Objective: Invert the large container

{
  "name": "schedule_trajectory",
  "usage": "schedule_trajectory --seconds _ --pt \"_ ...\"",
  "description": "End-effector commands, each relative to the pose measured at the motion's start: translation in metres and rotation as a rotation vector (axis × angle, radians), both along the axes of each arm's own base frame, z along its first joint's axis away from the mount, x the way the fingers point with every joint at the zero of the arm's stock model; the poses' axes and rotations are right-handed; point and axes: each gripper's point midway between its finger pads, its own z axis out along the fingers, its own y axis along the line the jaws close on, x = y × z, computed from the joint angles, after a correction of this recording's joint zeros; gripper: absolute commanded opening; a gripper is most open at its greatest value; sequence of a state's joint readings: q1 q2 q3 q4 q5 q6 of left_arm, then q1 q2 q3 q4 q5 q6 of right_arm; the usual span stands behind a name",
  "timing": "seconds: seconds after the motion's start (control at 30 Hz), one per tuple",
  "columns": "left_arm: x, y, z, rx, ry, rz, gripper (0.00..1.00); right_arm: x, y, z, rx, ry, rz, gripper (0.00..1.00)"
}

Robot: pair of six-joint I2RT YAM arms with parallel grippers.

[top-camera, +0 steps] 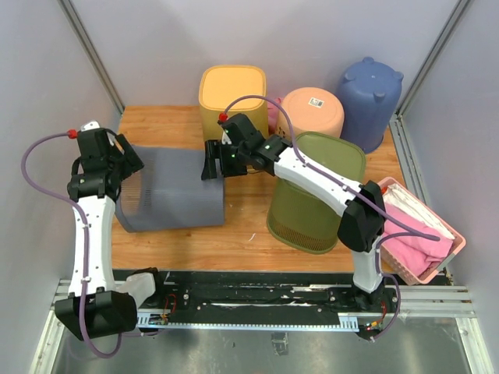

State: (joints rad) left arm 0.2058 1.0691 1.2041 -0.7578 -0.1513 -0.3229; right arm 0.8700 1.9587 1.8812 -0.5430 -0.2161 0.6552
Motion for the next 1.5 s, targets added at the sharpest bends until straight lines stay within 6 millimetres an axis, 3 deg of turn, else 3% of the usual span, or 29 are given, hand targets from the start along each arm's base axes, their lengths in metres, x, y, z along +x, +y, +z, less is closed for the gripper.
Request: schedule_trajectory --seconds 0.0,0.17,0.33,0.63,0.8,0.97,1.2,1.33,1.47 --pt "0.002 -0.001 -0.016 -0.02 0.012 -0.013 0.79 -0.013 0.022 0.022 0.147 0.047 0.092 0.74" --pt "-0.005 -0.017 -0.036 -0.078 0.012 -0.061 0.79 -0.035 0.032 0.071 0.355 0.033 0.214 0.72" --pt "-0.011 -0.036 -0.053 -0.157 0.013 -0.118 0.79 -0.051 0.029 0.115 0.471 0.001 0.267 0.71" --pt "-0.012 -0.063 -0.057 -0.267 -0.025 -0.213 0.78 -0.077 0.017 0.181 0.579 -0.088 0.316 0.71" --pt "-0.008 -0.081 -0.054 -0.357 -0.073 -0.268 0.78 -0.075 0.02 0.193 0.568 -0.152 0.311 0.71" --pt "-0.004 -0.097 -0.057 -0.438 -0.099 -0.327 0.78 -0.077 0.037 0.188 0.551 -0.131 0.34 0.71" --pt "-0.003 -0.097 -0.048 -0.422 -0.121 -0.34 0.78 -0.081 0.063 0.177 0.519 -0.113 0.382 0.71" --pt "-0.001 -0.077 -0.019 -0.314 -0.138 -0.283 0.8 -0.081 0.06 0.174 0.489 -0.124 0.385 0.71" --pt "0.0 -0.048 0.032 -0.155 -0.185 -0.191 0.83 -0.083 0.03 0.195 0.419 -0.283 0.398 0.71"
